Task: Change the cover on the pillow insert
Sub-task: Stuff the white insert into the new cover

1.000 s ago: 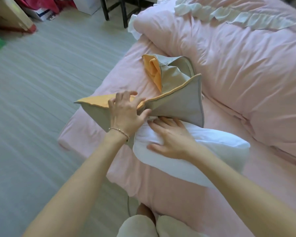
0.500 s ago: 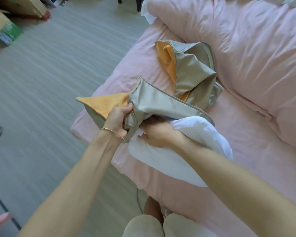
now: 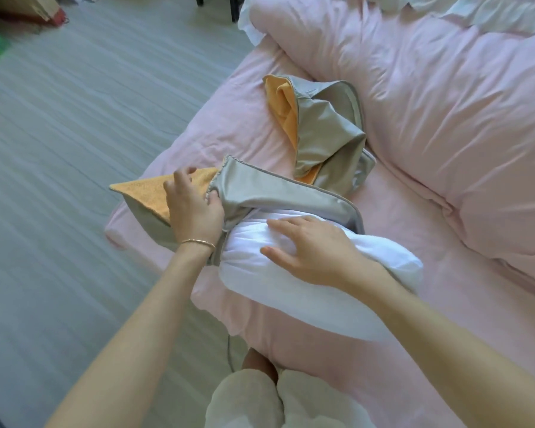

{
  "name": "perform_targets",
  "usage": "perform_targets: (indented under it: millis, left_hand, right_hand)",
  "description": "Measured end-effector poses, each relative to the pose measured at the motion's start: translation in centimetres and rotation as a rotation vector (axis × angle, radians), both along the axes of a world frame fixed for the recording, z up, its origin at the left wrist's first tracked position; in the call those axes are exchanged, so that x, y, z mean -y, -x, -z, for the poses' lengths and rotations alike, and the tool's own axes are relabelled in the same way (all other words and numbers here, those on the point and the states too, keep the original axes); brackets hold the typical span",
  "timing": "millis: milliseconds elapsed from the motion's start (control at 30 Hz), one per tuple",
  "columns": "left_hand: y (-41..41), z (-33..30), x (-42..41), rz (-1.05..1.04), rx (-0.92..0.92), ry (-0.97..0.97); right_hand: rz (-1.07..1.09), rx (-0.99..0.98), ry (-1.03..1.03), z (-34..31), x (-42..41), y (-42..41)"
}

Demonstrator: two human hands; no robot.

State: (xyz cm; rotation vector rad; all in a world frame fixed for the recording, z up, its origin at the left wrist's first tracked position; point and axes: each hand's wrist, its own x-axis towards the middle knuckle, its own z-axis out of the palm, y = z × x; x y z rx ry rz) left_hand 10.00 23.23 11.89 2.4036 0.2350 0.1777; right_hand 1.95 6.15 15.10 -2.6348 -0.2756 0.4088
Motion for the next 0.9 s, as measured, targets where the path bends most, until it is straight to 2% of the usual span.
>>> perform_targets:
  millis: [33, 67, 100, 167, 233, 300, 333, 400, 467, 533, 633, 700, 767, 833, 900]
  left_hand:
    - [0.4, 0.2, 0.4, 0.135, 0.174, -0.196]
    - [1.0, 0.0, 0.9, 0.27, 0.299, -0.308]
    - [1.3, -0.1, 1.4, 0.405, 0.363, -0.362]
    - [2.0, 0.1, 2.1, 0.584, 0.362, -0.475]
    - [2.3, -0.3, 2.5, 0.635, 0.186, -0.648]
    - [2.0, -1.1, 2.7, 0.643, -0.116, -0.867]
    - [1.8, -0.9, 2.6, 0.655, -0.187, -0.91]
    - [1.7, 0.2, 1.8, 0.737, -0.189, -0.847]
    - [2.5, 1.9, 0.4, 0.88, -0.034, -0.666]
    - [3.6, 3.5, -1.1, 0.935, 0.015, -0.611]
    - [5.5, 5.1, -1.4, 0.932, -0.059, -0.657]
    - [6.3, 6.1, -1.9, 0.944, -0.095, -0.611]
    - [6.4, 6.4, -2.7, 0.87, -0.097, -0.5]
    - [5.9, 5.5, -3.6, 0.673, -0.248, -0.342]
    - [4.7, 4.5, -4.6, 0.493, -0.411, -0.034]
  right_hand:
    - [0.002, -0.086, -0.004, -0.3, 0.8, 0.0]
    - [0.016, -0.136, -0.045, -0.5, 1.6, 0.0]
    - [0.048, -0.173, -0.1, -0.7, 2.3, -0.1]
    - [0.104, -0.269, -0.212, -1.1, 3.6, -0.2]
    - [0.155, -0.411, -0.324, -1.1, 4.6, -0.3]
    - [0.216, -0.601, -0.5, -1.0, 5.0, -0.3]
    - [0.283, -0.688, -0.593, -0.6, 5.0, -0.2]
    - [0.354, -0.669, -0.57, 1.2, 5.0, 0.1]
    - [0.29, -0.503, -0.358, 3.4, 4.8, 0.6]
    - [0.235, -0.443, -0.261, 5.3, 3.6, 1.9]
    - [0.262, -0.334, -0.293, 7.9, 1.5, 4.4]
    - [0.287, -0.225, -0.343, 9.1, 0.5, 5.4]
    - [0.278, -0.143, -0.361, 9.9, -0.1, 5.8]
    - [0.254, -0.075, -0.355, 10.0, -0.8, 5.5]
    - [0.214, 0.013, -0.316, 10.2, -1.6, 4.5]
